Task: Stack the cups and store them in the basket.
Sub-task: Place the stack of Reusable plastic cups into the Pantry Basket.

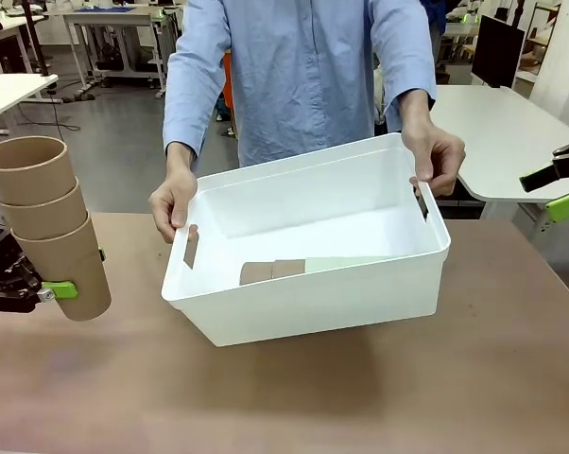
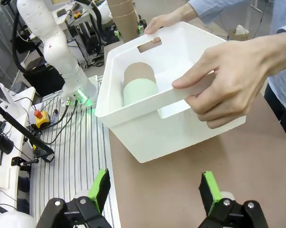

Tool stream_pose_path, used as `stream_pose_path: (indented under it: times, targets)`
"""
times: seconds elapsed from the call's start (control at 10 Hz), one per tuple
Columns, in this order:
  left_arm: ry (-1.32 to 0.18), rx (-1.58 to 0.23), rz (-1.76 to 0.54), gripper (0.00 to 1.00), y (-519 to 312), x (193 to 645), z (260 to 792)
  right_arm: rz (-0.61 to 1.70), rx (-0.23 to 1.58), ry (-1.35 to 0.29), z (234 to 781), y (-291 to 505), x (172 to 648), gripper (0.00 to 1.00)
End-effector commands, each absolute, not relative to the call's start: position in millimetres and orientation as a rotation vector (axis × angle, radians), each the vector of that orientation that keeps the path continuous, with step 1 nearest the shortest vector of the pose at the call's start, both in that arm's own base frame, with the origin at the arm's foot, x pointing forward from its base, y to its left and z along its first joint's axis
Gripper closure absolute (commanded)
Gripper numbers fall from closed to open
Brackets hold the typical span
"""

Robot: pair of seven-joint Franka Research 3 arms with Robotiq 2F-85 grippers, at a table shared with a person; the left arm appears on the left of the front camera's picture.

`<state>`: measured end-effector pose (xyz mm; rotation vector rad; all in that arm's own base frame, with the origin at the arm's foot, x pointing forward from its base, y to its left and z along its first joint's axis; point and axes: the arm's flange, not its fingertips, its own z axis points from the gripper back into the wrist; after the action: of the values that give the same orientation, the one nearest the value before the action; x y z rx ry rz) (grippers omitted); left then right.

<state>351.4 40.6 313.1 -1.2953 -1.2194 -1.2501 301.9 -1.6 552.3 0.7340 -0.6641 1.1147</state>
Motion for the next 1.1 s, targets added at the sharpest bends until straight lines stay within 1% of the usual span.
stream_pose_path:
  times: [0.0,0.5,0.8,0.9,1.0]
  targets:
    - [-1.235,-1.298,-1.257,0.16,40,351,317,1.129,0.747,-0.681,553,-3,303,0.0]
    - [-1.219,-1.295,-1.25,0.16,41,351,313,1.129,0.747,-0.681,553,-3,303,0.0]
    - [-1.19,-1.205,-1.195,0.16,28,342,399,1.129,0.747,-0.681,553,-3,303,0.0]
    - [-1.16,-1.177,-1.171,0.16,23,345,431,1.129,0.747,-0.681,553,-3,303,0.0]
    - [-1.13,-1.112,-1.179,0.16,14,346,459,1.129,0.747,-0.681,553,-3,303,0.0]
